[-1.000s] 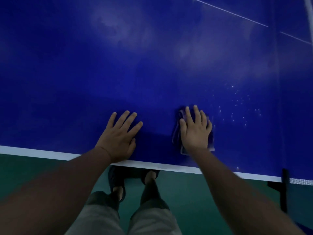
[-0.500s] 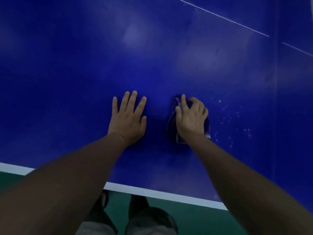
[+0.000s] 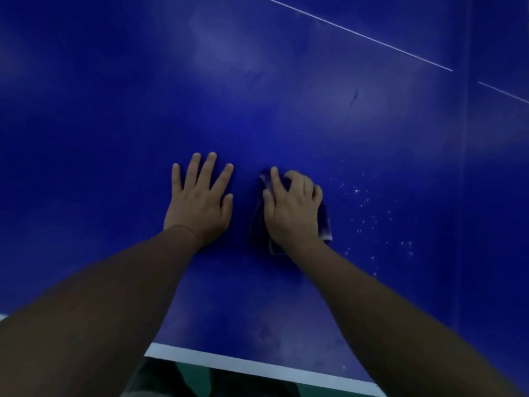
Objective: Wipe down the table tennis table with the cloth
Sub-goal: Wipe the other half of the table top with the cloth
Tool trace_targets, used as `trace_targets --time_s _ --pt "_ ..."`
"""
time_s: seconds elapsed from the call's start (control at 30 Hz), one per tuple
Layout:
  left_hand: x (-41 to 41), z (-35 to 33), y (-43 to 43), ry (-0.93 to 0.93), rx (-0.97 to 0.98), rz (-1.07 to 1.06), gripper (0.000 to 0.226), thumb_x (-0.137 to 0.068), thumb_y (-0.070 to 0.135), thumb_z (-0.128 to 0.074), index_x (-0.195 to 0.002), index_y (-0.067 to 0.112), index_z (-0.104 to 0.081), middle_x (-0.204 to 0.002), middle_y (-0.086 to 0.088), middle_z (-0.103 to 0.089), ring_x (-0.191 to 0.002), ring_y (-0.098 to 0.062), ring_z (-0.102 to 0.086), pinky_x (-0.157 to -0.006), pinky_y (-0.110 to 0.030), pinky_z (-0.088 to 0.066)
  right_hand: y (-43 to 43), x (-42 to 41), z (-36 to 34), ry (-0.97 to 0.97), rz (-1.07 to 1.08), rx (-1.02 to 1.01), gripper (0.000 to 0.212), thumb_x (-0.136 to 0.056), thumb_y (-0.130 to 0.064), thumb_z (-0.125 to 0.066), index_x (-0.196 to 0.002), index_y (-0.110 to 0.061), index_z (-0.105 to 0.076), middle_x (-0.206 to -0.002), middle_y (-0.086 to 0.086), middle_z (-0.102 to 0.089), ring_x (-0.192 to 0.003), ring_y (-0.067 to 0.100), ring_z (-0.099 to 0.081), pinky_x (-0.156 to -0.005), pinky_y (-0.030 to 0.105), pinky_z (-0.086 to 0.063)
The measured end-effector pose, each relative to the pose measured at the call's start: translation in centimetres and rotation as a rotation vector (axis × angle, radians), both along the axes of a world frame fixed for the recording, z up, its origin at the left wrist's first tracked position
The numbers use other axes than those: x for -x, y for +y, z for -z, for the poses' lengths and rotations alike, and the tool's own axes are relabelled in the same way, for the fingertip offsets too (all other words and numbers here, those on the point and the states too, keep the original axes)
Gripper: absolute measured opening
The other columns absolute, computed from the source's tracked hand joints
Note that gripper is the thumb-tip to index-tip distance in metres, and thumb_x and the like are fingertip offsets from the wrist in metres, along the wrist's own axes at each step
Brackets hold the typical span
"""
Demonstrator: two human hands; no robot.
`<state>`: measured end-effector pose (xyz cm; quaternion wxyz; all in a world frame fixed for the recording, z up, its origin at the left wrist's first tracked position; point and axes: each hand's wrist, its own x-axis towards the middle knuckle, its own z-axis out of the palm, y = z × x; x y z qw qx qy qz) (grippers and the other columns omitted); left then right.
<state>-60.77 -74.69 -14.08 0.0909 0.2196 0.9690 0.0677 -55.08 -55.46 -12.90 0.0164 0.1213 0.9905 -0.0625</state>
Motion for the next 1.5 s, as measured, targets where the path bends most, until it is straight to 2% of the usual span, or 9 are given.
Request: trace_targets --time_s 0.13,0.3,0.47,0.57,0.67,0.77,1.0,1.17,1.5 --pt "0.3 -0.1 0.3 -0.006 -0.009 0.004 0.064 -0.099 0.05 -0.021 -0.158 0.027 -0.022 -0.167 -0.009 -0.014 -0.154 -0.032 -0.004 -0.121 -0.062 -0.004 -1.0 2.1 0.0 0.016 0.18 0.0 0.056 -0.103 -0.045 -0.034 -0.152 -0.019 -0.041 -0.14 0.01 -0.046 -0.129 0.028 -0.039 -0.111 0.053 -0.029" --pt "0.5 -0.4 0.3 -0.023 0.002 0.016 0.064 -0.098 0.05 -0.023 -0.157 0.026 -0.026 -0.166 -0.01 -0.017 -0.153 -0.034 -0.008 -0.12 -0.062 -0.006 -1.5 -1.1 -0.1 0.034 -0.173 0.045 0.054 -0.101 -0.046 -0.037 -0.145 -0.019 -0.05 -0.131 0.009 -0.051 -0.119 0.029 -0.047 -0.102 0.054 -0.035" --pt "2.4 -1.5 -0.2 -0.052 0.02 0.067 0.064 -0.096 0.052 -0.026 -0.154 0.024 -0.036 -0.16 -0.011 -0.031 -0.144 -0.034 -0.025 -0.113 -0.055 -0.025 3.6 11.4 -0.1 -0.02 0.358 0.018 0.055 -0.106 -0.044 -0.032 -0.155 -0.02 -0.037 -0.144 0.013 -0.041 -0.134 0.033 -0.035 -0.112 0.056 -0.024" --pt "6.5 -2.2 0.2 -0.051 -0.035 0.109 0.066 -0.096 0.049 -0.03 -0.152 0.017 -0.039 -0.158 -0.014 -0.035 -0.139 -0.034 -0.033 -0.108 -0.052 -0.031 1.6 10.2 0.0 0.022 0.267 -0.03 0.056 -0.103 -0.044 -0.033 -0.152 -0.018 -0.041 -0.138 0.014 -0.046 -0.128 0.033 -0.041 -0.108 0.055 -0.029" --pt "11.1 -2.0 1.5 -0.024 -0.066 0.113 0.063 -0.098 0.045 -0.037 -0.154 0.014 -0.035 -0.161 -0.013 -0.029 -0.144 -0.032 -0.028 -0.115 -0.054 -0.023 -0.9 6.2 0.0 0.051 0.042 0.001 0.055 -0.1 -0.045 -0.035 -0.146 -0.019 -0.05 -0.13 0.01 -0.052 -0.12 0.029 -0.045 -0.102 0.055 -0.037" --pt "15.3 -1.5 3.4 0.008 -0.06 0.156 0.064 -0.099 0.045 -0.037 -0.155 0.014 -0.031 -0.164 -0.01 -0.022 -0.15 -0.029 -0.019 -0.121 -0.055 -0.012 0.6 8.7 0.2 0.053 0.014 0.026 0.055 -0.1 -0.046 -0.035 -0.144 -0.019 -0.054 -0.129 0.01 -0.054 -0.12 0.029 -0.047 -0.102 0.055 -0.036" --pt "23.7 -0.4 9.4 -0.026 -0.127 0.159 0.064 -0.101 0.045 -0.029 -0.158 0.016 -0.022 -0.168 -0.005 -0.009 -0.155 -0.024 -0.001 -0.123 -0.055 0.002 6.7 22.6 0.2 0.026 0.644 0.056 0.054 -0.106 -0.046 -0.032 -0.156 -0.025 -0.036 -0.146 0.007 -0.038 -0.137 0.029 -0.032 -0.115 0.053 -0.018" --pt "25.0 0.0 11.1 -0.003 -0.134 0.085 0.065 -0.099 0.046 -0.019 -0.158 0.019 -0.025 -0.168 -0.008 -0.013 -0.155 -0.023 -0.003 -0.124 -0.051 -0.001 6.4 20.7 -0.1 0.049 0.094 0.032 0.059 -0.101 -0.048 -0.027 -0.15 -0.021 -0.048 -0.136 0.011 -0.05 -0.127 0.031 -0.043 -0.108 0.053 -0.03" --pt "25.3 0.3 11.6 -0.02 -0.082 0.09 0.068 -0.098 0.05 -0.011 -0.159 0.023 -0.019 -0.168 -0.007 -0.006 -0.155 -0.024 0.005 -0.124 -0.052 0.003 16.4 38.6 0.6 0.02 0.424 0.02 0.054 -0.105 -0.045 -0.031 -0.155 -0.024 -0.037 -0.15 0.006 -0.039 -0.141 0.027 -0.031 -0.116 0.052 -0.019"
